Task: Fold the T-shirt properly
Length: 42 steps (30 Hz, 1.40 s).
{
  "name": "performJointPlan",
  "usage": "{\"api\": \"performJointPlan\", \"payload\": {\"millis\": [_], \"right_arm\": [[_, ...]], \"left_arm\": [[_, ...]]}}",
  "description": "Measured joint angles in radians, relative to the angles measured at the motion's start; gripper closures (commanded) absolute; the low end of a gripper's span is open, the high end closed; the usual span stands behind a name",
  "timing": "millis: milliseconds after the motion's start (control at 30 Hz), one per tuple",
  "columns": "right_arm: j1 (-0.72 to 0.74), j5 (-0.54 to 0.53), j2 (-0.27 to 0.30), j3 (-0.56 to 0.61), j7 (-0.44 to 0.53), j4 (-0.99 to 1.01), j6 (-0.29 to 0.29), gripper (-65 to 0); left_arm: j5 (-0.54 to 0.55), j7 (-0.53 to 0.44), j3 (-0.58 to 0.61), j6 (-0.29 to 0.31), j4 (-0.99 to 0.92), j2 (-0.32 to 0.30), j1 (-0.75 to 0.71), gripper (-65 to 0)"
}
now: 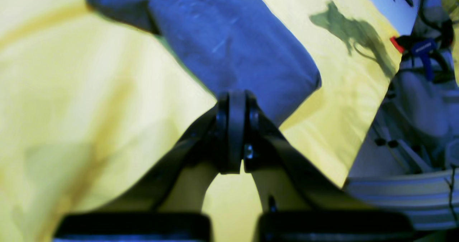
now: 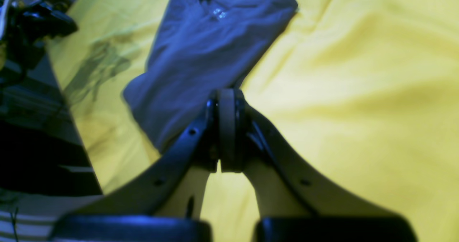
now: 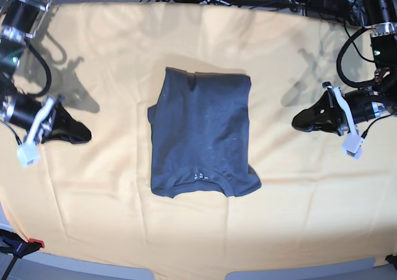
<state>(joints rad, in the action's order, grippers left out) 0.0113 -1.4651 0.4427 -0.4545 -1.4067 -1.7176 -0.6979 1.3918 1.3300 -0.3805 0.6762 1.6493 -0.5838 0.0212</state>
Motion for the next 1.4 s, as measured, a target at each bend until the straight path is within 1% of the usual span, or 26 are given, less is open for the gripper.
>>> {"api": "performJointPlan", "payload": {"millis": [67,167,333,467,567,600,667,767,833,933,967,1033,1067,1133,1200,1233,1300,1367,1400], "right_arm": [[-0.106,0.01,0.003,-0.061,-0.01,-0.086,0.0,0.0],[-0.249,0.018,0.003,-0.151,-0.017,-0.184,0.0,0.0],[-0.466,0.002,0.003,-0.3,-0.005,-0.296,0.002,0.0],[-0.631,0.007,0.005,-0.384,-0.004,-0.338,0.001,0.0],[-0.764,-0.002,0.005,-0.43,0.003,-0.348,0.002,0.0],[-0.808,-0.001,0.0,-0.442,0.0,-0.348,0.002,0.0],[-0.898,-0.001,-0.017,-0.459,-0.001,-0.348,0.001,0.0],[-1.023,-0.002,-0.05,-0.459,0.005,-0.348,0.001,0.0],[-1.098,-0.002,-0.09,-0.459,0.009,-0.348,0.0,0.0],[-1.183,-0.002,-0.154,-0.436,0.002,-0.325,0.001,0.0],[-1.202,-0.002,-0.164,-0.418,0.003,-0.312,0.001,0.0],[-1.232,-0.003,-0.166,-0.367,0.009,-0.271,0.001,0.0],[-1.242,0.028,-0.166,-0.335,0.014,-0.242,0.001,0.0],[-1.243,0.135,-0.166,-0.264,0.091,-0.16,0.0,0.0],[-1.221,0.249,-0.155,-0.183,0.183,-0.071,0.004,0.0],[-1.198,0.311,-0.139,-0.142,0.229,-0.023,0.004,0.0],[-1.13,0.411,-0.104,-0.057,0.321,0.081,0.004,0.0],[-1.055,0.506,-0.081,0.021,0.409,0.193,0.004,0.0],[-1.011,0.55,-0.074,0.061,0.447,0.253,0.002,0.0]], "left_arm": [[0.016,0.023,-0.059,-0.01,0.0,0.0,-0.024,0.0],[0.061,0.023,-0.136,-0.017,0.007,-0.011,-0.089,0.0],[0.059,0.039,-0.274,-0.017,0.109,-0.034,-0.268,0.0],[0.068,0.037,-0.39,-0.029,0.268,-0.033,-0.477,0.0],[0.067,0.038,-0.483,-0.03,0.377,-0.031,-0.675,0.0],[0.067,0.04,-0.51,-0.048,0.404,-0.029,-0.744,0.0],[0.063,0.038,-0.549,-0.048,0.441,-0.017,-0.88,0.0],[0.059,0.065,-0.572,-0.048,0.451,0.022,-1.057,0.0],[0.052,0.062,-0.575,-0.048,0.45,0.065,-1.156,0.0],[0.037,0.059,-0.573,-0.047,0.445,0.149,-1.265,0.0],[0.016,0.06,-0.568,-0.035,0.439,0.172,-1.288,0.0],[-0.031,0.066,-0.542,-0.024,0.414,0.203,-1.316,0.0],[-0.045,0.064,-0.522,-0.022,0.39,0.214,-1.315,0.0],[-0.089,0.034,-0.46,-0.021,0.328,0.227,-1.308,0.0],[-0.158,-0.061,-0.371,-0.022,0.25,0.229,-1.302,0.0],[-0.208,-0.091,-0.324,-0.02,0.21,0.229,-1.28,0.0],[-0.328,-0.143,-0.224,-0.024,0.105,0.222,-1.202,0.0],[-0.399,-0.214,-0.133,-0.033,-0.011,0.22,-1.107,0.0],[-0.428,-0.259,-0.089,-0.052,-0.075,0.219,-1.056,0.0]]}}
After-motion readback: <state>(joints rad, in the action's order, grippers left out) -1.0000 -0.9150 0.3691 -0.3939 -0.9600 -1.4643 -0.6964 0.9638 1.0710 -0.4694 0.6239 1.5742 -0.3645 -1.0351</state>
